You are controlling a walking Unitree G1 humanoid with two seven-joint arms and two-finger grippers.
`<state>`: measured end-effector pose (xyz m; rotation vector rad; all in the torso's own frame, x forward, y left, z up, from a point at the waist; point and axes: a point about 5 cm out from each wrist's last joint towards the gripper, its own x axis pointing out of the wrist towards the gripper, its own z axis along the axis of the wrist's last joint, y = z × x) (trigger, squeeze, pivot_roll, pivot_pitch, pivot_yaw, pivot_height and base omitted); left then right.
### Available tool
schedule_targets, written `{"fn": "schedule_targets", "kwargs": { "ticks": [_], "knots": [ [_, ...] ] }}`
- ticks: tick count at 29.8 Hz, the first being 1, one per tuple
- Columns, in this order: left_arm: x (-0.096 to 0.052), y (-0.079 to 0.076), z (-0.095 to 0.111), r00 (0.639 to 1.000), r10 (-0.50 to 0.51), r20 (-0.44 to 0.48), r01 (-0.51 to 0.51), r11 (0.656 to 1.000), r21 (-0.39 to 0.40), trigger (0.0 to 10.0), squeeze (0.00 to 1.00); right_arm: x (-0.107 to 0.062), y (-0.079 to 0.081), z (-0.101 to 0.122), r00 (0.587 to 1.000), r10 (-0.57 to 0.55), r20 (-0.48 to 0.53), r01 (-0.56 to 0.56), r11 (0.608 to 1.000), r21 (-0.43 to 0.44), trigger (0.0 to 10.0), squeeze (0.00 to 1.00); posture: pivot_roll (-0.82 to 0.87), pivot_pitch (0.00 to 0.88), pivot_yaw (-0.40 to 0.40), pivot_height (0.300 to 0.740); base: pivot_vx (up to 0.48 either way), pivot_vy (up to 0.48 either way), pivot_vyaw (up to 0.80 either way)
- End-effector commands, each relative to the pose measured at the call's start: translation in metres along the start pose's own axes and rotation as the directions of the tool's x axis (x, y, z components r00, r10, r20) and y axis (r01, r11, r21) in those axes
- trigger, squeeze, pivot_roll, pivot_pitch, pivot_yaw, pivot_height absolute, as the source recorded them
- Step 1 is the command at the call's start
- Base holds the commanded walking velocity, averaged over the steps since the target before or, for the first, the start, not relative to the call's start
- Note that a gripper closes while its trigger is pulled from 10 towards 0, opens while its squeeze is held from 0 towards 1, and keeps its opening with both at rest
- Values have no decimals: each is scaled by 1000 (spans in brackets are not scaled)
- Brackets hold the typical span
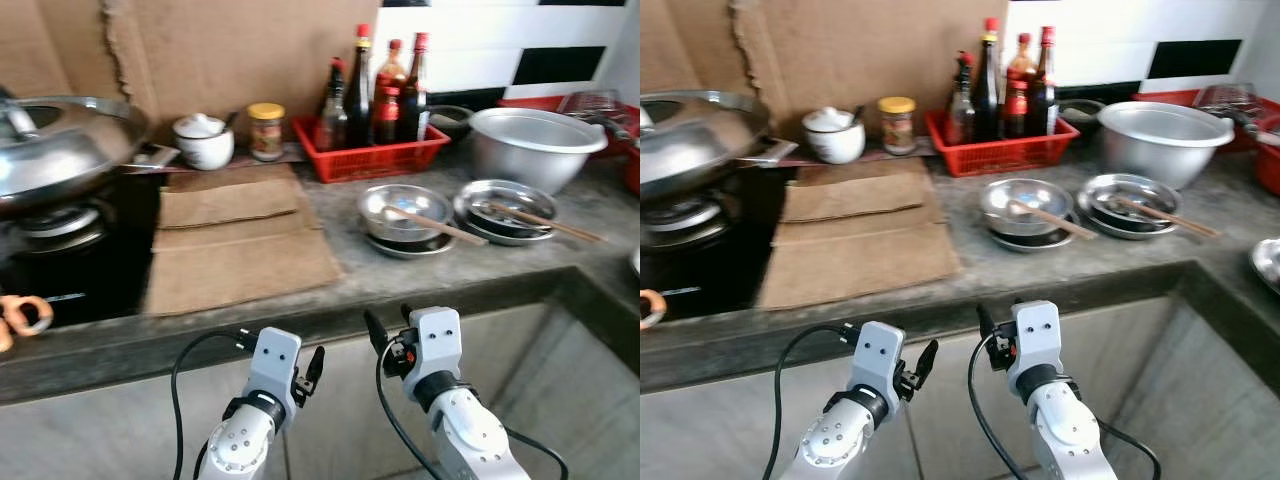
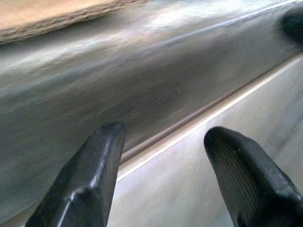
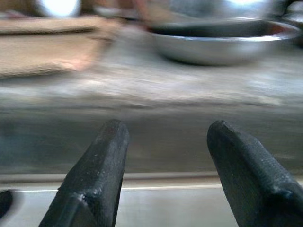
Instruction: Kitchen organization
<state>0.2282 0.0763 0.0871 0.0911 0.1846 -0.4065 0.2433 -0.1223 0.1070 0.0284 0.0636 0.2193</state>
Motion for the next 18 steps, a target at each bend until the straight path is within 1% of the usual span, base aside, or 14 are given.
{"fn": "schedule_targets", "kwargs": {
  "ticks": [1, 3, 7, 10, 15, 16, 18],
  "knots": [
    [-1, 2, -2, 1000, 2, -11, -2, 1000, 1, 10000, 0, 4, 5, 3, 1000, 19, 16, -19, 1000, 16, 10000, 0, 97, 0, -21, 740, 281, -240, 0],
    [-1, 2, -1, 1000, -12, -6, 12, 1000, -9, 10000, 0, 5, 5, 5, 999, 34, 24, -35, 999, 20, 10000, 0, 99, 0, -20, 740, 0, 0, 0],
    [-1, 3, 0, 1000, -5, -10, 5, 1000, 0, 10000, 0, 7, 6, 6, 998, 51, 29, -51, 999, 13, 10000, 0, 101, 0, -21, 740, 0, 0, 0],
    [-2, 3, 0, 1000, 3, -4, -3, 1000, -1, 10000, 0, 8, 6, 14, 993, 96, 66, -98, 995, 27, 10000, 0, 103, 0, -24, 740, 0, 0, 0],
    [-2, 2, 2, 1000, 0, 4, 0, 1000, 4, 10000, 0, 10, 5, 18, 989, 117, 89, -120, 992, 31, 10000, 0, 103, 0, -23, 740, 0, 0, 0],
    [-2, 2, 3, 1000, 1, 12, -1, 1000, 5, 10000, 0, 10, 3, 19, 988, 117, 97, -120, 992, 28, 10000, 1000, 106, 0, -23, 740, 0, 0, 0],
    [-4, 2, 5, 1000, -2, 31, 2, 1000, 6, 10000, 0, 12, 0, 23, 987, 114, 114, -118, 993, 27, 10000, 1000, 107, 0, -23, 740, 0, 0, 0]
  ]
}}
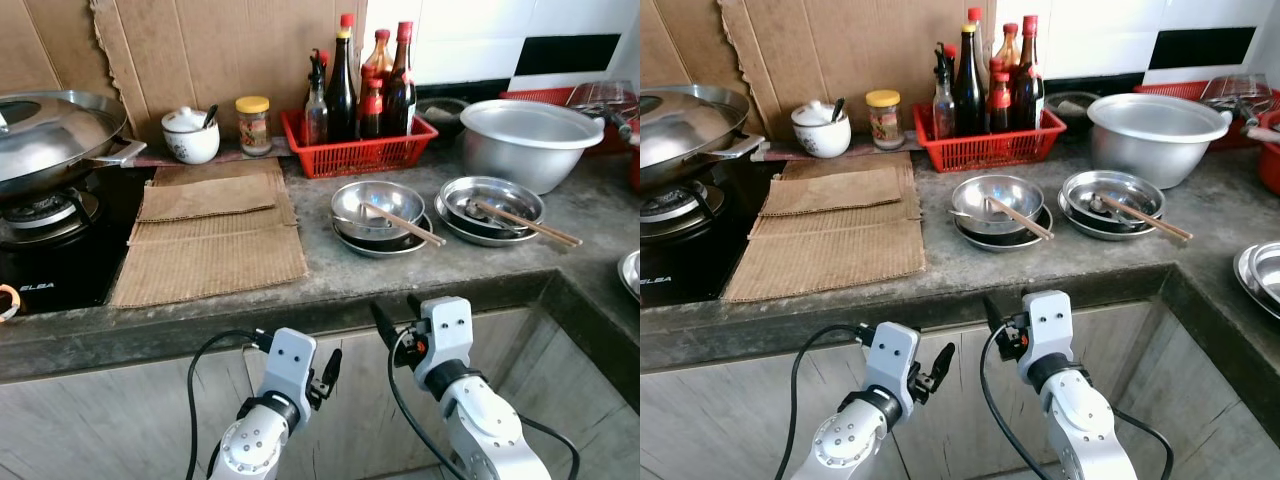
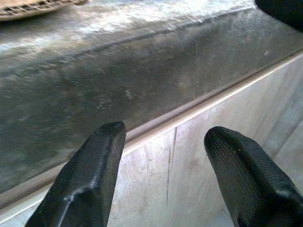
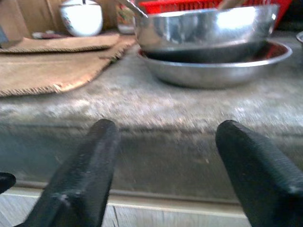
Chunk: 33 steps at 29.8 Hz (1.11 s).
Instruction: Kitchen organization
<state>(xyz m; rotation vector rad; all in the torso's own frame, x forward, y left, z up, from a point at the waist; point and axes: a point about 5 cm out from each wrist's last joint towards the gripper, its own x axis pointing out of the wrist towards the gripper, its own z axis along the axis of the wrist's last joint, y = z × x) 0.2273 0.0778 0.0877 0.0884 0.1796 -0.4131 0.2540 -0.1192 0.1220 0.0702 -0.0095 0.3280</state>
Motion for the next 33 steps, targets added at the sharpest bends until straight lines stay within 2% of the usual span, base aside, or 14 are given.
{"fn": "schedule_targets", "kwargs": {
  "ticks": [1, 3, 4, 5, 6, 7, 10, 16, 17, 19, 22, 23, 24, 33],
  "knots": [
    [-2, 1, 6, 999, 2, 35, -2, 1000, 8, 10000, 0, 3, -3, 8, 999, 4, 45, -4, 1000, 2, 10000, 1000, 107, 0, -23, 740, 0, 0, 0],
    [-5, -3, 11, 996, -33, 78, 32, 999, 21, 10000, 0, 5, -8, 14, 998, -16, 68, 16, 1000, 0, 10000, 1000, 108, 0, -22, 740, 0, 0, 0],
    [-6, -6, 15, 992, -58, 113, 54, 998, 40, 10000, 0, 6, -10, 16, 997, -25, 77, 25, 1000, -5, 10000, 659, 109, 0, -21, 740, 0, 0, 0],
    [-8, -8, 19, 986, -83, 144, 74, 995, 62, 10000, 0, 7, -12, 18, 996, -29, 86, 30, 999, -11, 10000, 0, 109, 0, -21, 740, 0, 0, 0],
    [-8, -10, 21, 981, -104, 163, 92, 993, 78, 10000, 0, 8, -13, 19, 995, -28, 91, 29, 1000, -8, 10000, 0, 109, 0, -21, 740, 0, 0, 0],
    [-9, -14, 23, 975, -135, 175, 118, 988, 103, 10000, 0, 12, -22, 25, 990, -81, 114, 86, 996, -32, 10000, 0, 112, 0, -22, 740, 0, 0, 0],
    [-9, -14, 22, 976, -140, 168, 126, 988, 93, 10000, 0, 15, -35, 33, 975, -161, 152, 170, 984, -52, 10000, 0, 111, 0, -18, 740, 0, 0, 0],
    [-10, -13, 21, 974, -146, 173, 133, 987, 86, 10000, 0, 18, -39, 38, 970, -172, 173, 179, 983, -28, 10000, 0, 115, 0, -17, 740, 0, 0, 0],
    [-11, -13, 20, 973, -150, 175, 136, 987, 88, 10000, 0, 19, -39, 39, 968, -172, 182, 180, 983, -31, 10000, 996, 116, 0, -16, 740, 0, 0, 0],
    [-11, -13, 20, 973, -153, 175, 139, 986, 89, 10000, 0, 20, -38, 41, 968, -162, 192, 173, 984, -42, 10000, 1000, 116, 0, -16, 740, 0, 0, 0],
    [-11, -13, 20, 972, -155, 176, 141, 986, 88, 10000, 0, 23, -36, 43, 969, -143, 201, 156, 987, -49, 10000, 1000, 117, 0, -17, 740, 0, 0, 0],
    [-11, -13, 20, 972, -156, 176, 142, 986, 88, 10000, 0, 24, -36, 44, 969, -141, 204, 153, 987, -48, 10000, 63, 116, 0, -17, 740, 0, 0, 0],
    [-11, -13, 20, 972, -156, 176, 143, 986, 87, 10000, 0, 24, -36, 45, 968, -140, 209, 153, 987, -46, 10000, 0, 117, 0, -18, 740, 0, 0, 0],
    [-12, -14, 20, 971, -157, 180, 143, 986, 90, 10000, 0, 32, -33, 51, 966, -111, 235, 124, 991, -44, 10000, 0, 117, 0, -14, 740, 0, 0, 0]
  ]
}}
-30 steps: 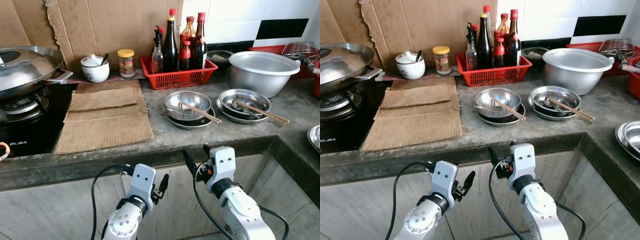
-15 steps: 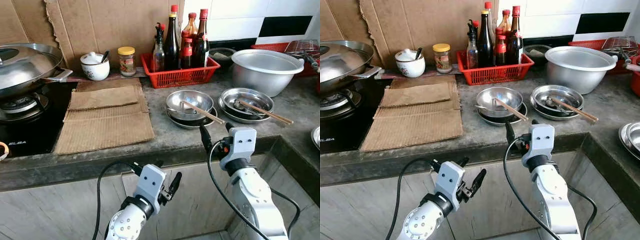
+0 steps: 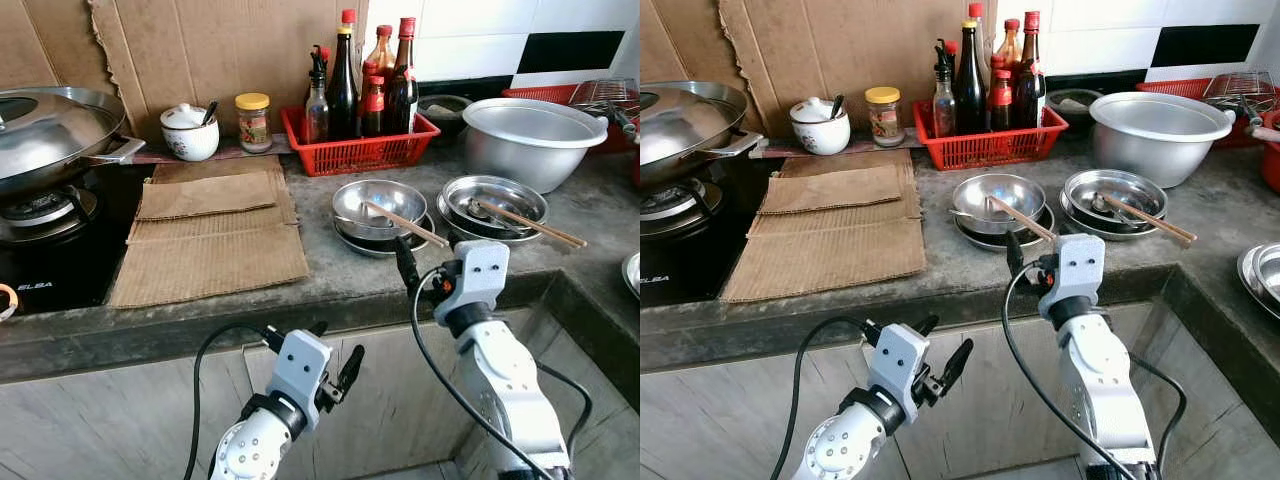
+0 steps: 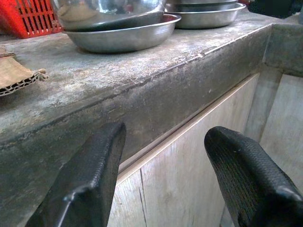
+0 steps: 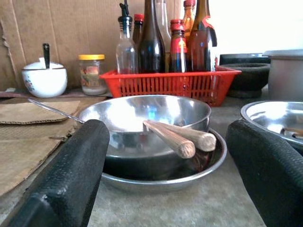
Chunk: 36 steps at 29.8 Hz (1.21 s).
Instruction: Kitchen organization
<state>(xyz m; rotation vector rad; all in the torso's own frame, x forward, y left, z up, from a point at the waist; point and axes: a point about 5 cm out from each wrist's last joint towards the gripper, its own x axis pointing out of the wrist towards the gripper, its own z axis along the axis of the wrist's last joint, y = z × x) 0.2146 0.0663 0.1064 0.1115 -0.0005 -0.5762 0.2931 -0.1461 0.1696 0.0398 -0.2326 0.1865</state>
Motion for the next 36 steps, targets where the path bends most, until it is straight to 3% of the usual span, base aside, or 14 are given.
{"fn": "schedule_targets", "kwargs": {
  "ticks": [1, 13, 23, 25, 26, 28, 29, 30, 36],
  "knots": [
    [-1, 1, 2, 1000, 1, 17, -1, 1000, 3, 10000, 0, 3, 2, 2, 1000, 14, 18, -14, 1000, 10, 10000, 0, 118, 0, -19, 740, 0, 0, 0],
    [-2, 1, 10, 996, 9, 89, -8, 1000, -5, 10000, 0, 13, 6, 3, 998, 52, 30, -52, 999, 7, 10000, 0, 121, 0, -24, 740, 0, 0, 0],
    [-1, 0, 8, 996, 5, 92, -4, 1000, -6, 10000, 0, 19, 9, 1, 997, 72, 35, -72, 997, 9, 10000, 0, 123, 0, -29, 740, 0, 0, 0],
    [-1, 0, 8, 996, 4, 91, -4, 1000, -6, 10000, 0, 20, 9, 1, 997, 72, 35, -72, 997, 9, 9843, 0, 123, 0, -30, 740, 0, 0, 0],
    [-1, 0, 8, 996, 4, 93, -3, 1000, -5, 10000, 0, 21, 9, 1, 997, 73, 36, -73, 997, 8, 9059, 0, 122, 0, -28, 740, 0, 0, 0],
    [-1, 0, 9, 996, 4, 95, -3, 1000, -4, 10000, 0, 21, 9, 1, 996, 75, 38, -75, 997, 8, 9059, 0, 122, 0, -30, 740, 0, 0, 0],
    [-1, 0, 9, 995, 2, 95, -2, 1000, -3, 10000, 0, 22, 9, 1, 996, 74, 38, -75, 997, 7, 7686, 0, 122, 0, -31, 740, 0, 0, 0],
    [-2, 0, 11, 994, -1, 113, 1, 1000, -1, 10000, 0, 22, 9, 1, 996, 75, 38, -75, 997, 6, 0, 0, 124, 0, -32, 740, 0, 0, 0],
    [-1, -2, 28, 975, -2, 220, -1, 1000, 17, 10000, 0, 26, 8, 1, 996, 76, 43, -76, 997, 4, 0, 0, 123, 0, -35, 740, 0, 0, 0]
  ]
}}
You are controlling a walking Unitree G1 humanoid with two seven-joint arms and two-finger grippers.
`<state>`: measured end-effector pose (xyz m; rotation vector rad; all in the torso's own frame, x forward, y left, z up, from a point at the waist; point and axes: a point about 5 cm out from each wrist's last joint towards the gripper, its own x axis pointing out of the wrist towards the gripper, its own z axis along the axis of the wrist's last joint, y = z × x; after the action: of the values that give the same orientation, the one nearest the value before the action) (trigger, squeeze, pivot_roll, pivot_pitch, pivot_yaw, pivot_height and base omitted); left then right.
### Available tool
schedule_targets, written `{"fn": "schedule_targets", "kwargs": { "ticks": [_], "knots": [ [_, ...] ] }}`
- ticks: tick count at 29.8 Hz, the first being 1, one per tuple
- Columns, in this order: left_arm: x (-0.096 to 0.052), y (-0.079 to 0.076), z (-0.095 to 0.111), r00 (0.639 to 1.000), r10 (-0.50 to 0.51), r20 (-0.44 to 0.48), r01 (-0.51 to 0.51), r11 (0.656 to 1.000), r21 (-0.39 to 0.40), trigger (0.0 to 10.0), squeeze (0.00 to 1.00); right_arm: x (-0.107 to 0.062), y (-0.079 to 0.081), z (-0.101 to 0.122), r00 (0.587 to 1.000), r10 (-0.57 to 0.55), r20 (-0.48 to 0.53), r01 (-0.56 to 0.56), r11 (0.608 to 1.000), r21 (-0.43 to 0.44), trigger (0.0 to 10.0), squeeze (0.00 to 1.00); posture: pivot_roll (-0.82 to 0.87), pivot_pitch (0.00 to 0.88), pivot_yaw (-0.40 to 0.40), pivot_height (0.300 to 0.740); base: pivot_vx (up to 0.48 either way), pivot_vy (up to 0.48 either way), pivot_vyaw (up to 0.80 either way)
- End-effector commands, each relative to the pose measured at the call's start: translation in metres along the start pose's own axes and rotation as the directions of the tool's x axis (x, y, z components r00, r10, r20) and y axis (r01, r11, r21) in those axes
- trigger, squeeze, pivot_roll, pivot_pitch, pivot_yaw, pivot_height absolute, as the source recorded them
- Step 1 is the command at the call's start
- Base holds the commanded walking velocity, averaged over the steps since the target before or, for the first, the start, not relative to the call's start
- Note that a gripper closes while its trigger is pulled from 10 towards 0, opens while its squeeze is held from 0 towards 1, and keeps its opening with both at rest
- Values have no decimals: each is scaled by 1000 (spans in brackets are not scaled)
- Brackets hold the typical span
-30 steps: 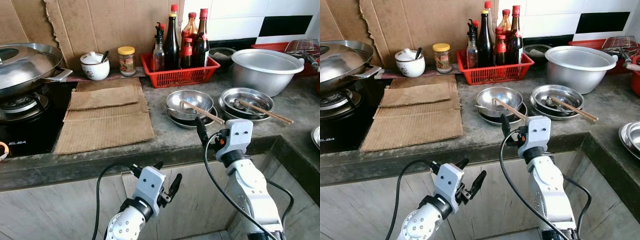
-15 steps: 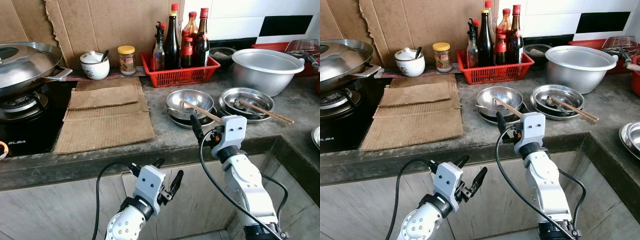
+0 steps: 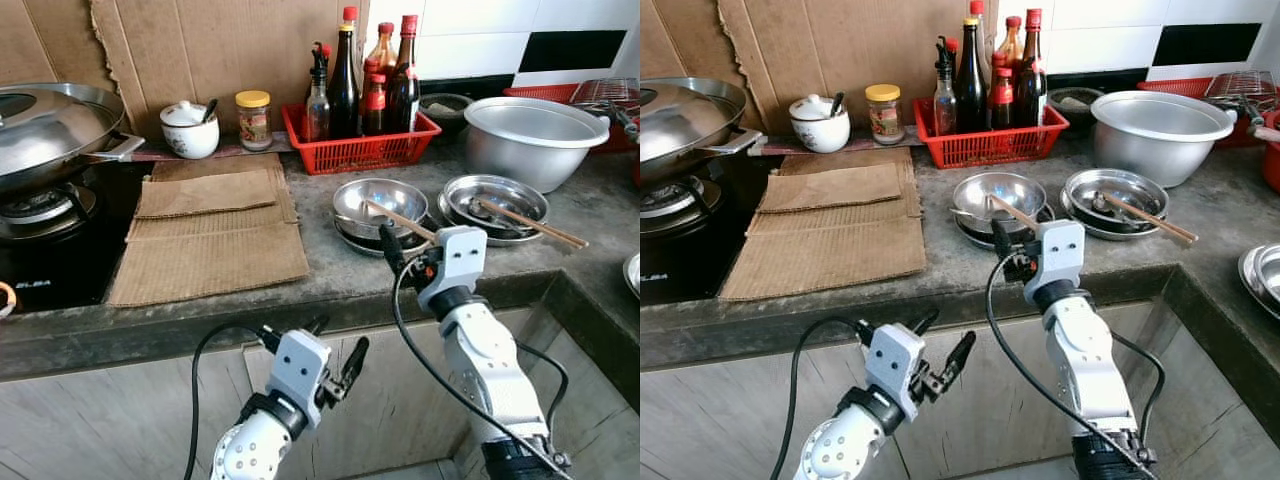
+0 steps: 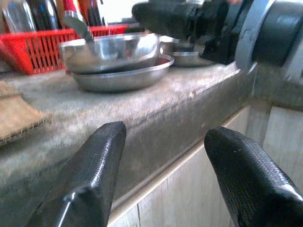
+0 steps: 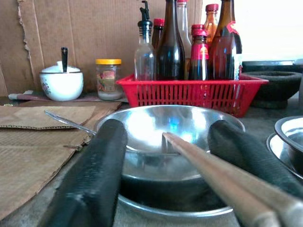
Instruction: Kitchen organization
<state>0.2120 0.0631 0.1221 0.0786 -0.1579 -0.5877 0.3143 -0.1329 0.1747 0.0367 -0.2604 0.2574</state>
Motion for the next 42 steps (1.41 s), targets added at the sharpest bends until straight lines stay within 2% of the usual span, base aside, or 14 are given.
{"fn": "schedule_targets", "kwargs": {
  "ticks": [1, 20, 25, 30, 35, 42],
  "knots": [
    [3, 0, 14, 997, 3, 71, -3, 1000, 0, 10000, 0, 3, -1, 2, 1000, 4, 17, -4, 1000, 1, 0, 0, 122, 0, -32, 740, 0, 0, 0],
    [1, 2, 9, 999, 16, 52, -17, 1000, 6, 10000, 0, 8, -4, 6, 999, -11, 37, 11, 1000, -1, 0, 0, 124, 0, -37, 740, 0, 0, 0],
    [1, 3, 8, 999, 21, 47, -22, 1000, 8, 10000, 0, 12, -6, 14, 997, -33, 66, 33, 999, 1, 0, 0, 126, 0, -37, 740, 0, 0, 0],
    [2, 8, 4, 998, 60, 9, -60, 998, -5, 10000, 0, 16, -10, 38, 983, -102, 155, 100, 995, 24, 0, 0, 126, 0, -34, 740, 0, 0, 0],
    [1, 12, -1, 996, 89, -14, -89, 996, -13, 10000, 0, 13, -10, 51, 972, -128, 195, 123, 992, 36, 0, 0, 124, 0, -33, 740, 0, 0, 0],
    [0, 13, -2, 995, 92, -24, -92, 996, -4, 10000, 0, -3, -9, 57, 958, -194, 213, 183, 981, 68, 0, 0, 118, 0, -24, 740, 0, 0, 0]
  ]
}}
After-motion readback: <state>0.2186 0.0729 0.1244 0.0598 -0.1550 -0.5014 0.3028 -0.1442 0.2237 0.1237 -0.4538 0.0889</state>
